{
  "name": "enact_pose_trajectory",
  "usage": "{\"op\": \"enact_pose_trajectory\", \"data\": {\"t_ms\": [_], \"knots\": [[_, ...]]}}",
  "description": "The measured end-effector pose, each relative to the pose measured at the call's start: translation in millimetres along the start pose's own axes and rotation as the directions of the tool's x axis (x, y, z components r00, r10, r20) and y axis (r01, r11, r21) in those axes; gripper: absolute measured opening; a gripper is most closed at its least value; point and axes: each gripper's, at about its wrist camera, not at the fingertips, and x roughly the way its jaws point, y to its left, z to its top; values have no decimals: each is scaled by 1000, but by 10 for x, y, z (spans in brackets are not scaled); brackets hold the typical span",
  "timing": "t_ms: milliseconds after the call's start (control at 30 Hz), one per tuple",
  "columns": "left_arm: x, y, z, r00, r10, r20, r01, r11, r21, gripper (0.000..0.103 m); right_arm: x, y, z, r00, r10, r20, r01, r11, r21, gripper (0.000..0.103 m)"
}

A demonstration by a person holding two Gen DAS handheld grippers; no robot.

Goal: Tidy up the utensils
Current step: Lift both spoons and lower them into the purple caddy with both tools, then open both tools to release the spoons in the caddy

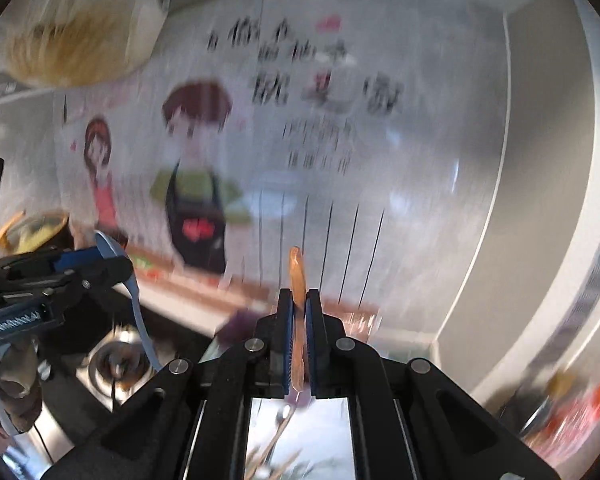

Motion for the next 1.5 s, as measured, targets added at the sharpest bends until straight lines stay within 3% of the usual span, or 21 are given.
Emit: {"op": "enact_pose_trajectory", "data": {"t_ms": [100,233,400,567,833,867,900,933,967,1033,1167,1233,1433,1500], "knots": [[194,-3,203,1000,8,15,-8,1000,8,35,129,-59,218,999,-12,33,12,1000,-4,6],[599,65,277,1000,19,0,-19,1000,-2,35,463,-101,181,1000,2,6,-2,1000,9,6],[1139,220,85,999,7,-43,-9,1000,-27,35,1135,-192,-136,994,44,-95,-37,996,78,6],[1665,337,-221,991,12,-132,-16,999,-32,35,1635,-236,-464,979,71,-191,-49,992,117,6],[2368,552,-747,952,-10,-306,-19,996,-91,37,2212,-190,-950,942,104,-320,-63,989,136,6],[2423,560,-815,944,-15,-329,-18,995,-97,39,2279,-182,-1016,933,112,-342,-68,988,137,6],[2481,590,-879,936,-17,-350,-23,993,-112,49,2323,-176,-1060,927,118,-356,-71,987,142,7],[2492,618,-919,933,-24,-360,-24,991,-130,57,2374,-171,-1127,917,131,-376,-78,985,152,11],[2487,643,-947,932,-34,-362,-23,988,-151,58,2404,-171,-1171,910,136,-391,-78,984,161,15],[2416,670,-972,934,-40,-354,-25,984,-177,61,2402,-194,-1224,905,139,-402,-74,982,174,34],[2097,676,-962,948,17,-319,-76,982,-172,76,2231,-211,-1227,917,111,-383,-53,986,157,51],[1907,674,-972,953,48,-299,-100,982,-160,84,2062,-227,-1227,930,66,-361,-19,991,132,65],[1291,595,-1197,953,152,-261,-189,975,-120,103,1543,-282,-1306,941,8,-337,33,993,117,84],[1127,557,-1314,951,165,-263,-200,973,-111,103,1359,-279,-1415,940,-17,-342,58,992,112,90]]}}
